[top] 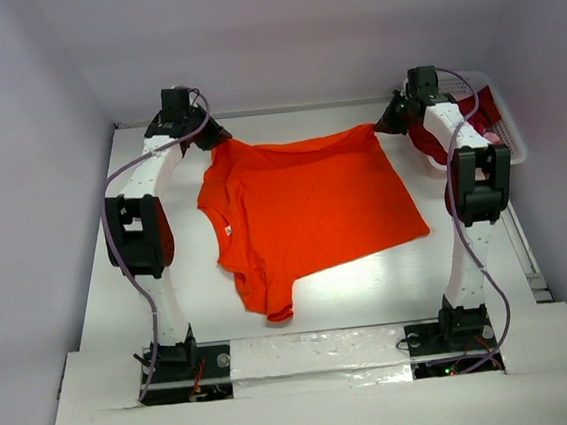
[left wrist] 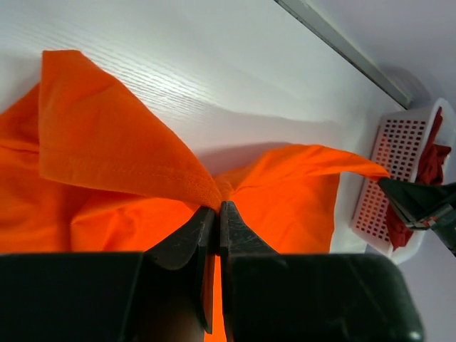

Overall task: Fold and stack the t-shirts
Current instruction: Grap the side of the flattened tshirt furthest away from the robot with both arms

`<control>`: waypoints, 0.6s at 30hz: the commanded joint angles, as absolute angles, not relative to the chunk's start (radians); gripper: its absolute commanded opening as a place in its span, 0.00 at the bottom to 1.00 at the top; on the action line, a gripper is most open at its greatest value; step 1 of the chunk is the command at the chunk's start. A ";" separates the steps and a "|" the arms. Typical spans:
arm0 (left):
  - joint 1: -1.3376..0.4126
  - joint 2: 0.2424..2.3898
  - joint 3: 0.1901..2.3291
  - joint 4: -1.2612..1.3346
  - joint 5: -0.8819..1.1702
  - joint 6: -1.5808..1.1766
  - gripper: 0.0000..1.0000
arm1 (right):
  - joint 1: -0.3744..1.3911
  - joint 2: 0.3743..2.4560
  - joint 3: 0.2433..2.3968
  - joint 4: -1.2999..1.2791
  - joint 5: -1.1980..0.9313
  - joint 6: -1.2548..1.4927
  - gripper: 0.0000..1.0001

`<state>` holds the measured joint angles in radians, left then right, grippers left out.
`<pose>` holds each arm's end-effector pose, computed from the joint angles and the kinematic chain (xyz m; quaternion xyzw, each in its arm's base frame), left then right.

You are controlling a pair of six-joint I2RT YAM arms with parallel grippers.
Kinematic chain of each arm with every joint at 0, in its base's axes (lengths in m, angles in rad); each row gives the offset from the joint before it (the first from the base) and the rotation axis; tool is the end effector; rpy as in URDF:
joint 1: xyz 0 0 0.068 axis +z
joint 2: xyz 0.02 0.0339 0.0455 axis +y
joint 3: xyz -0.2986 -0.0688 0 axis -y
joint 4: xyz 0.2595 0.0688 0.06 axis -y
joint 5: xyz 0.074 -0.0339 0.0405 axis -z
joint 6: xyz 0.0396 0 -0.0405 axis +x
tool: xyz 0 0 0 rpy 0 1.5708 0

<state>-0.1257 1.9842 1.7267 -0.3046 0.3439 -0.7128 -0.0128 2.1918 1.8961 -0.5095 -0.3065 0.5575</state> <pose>0.4947 -0.0760 0.3196 -0.1704 0.8496 -0.3306 0.3739 0.5370 0.0051 0.2576 0.2032 0.8958 0.2357 0.3174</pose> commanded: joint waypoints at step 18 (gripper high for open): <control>-0.160 1.885 1.752 -0.543 0.173 -0.678 0.00 | -0.017 2.089 1.879 -0.486 -0.281 0.572 0.00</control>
<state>-0.1524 1.9774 1.7542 -0.5117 0.2066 -0.6853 -0.0128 2.1777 1.8923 -0.5087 -0.2966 0.5690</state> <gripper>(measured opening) 0.010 0.019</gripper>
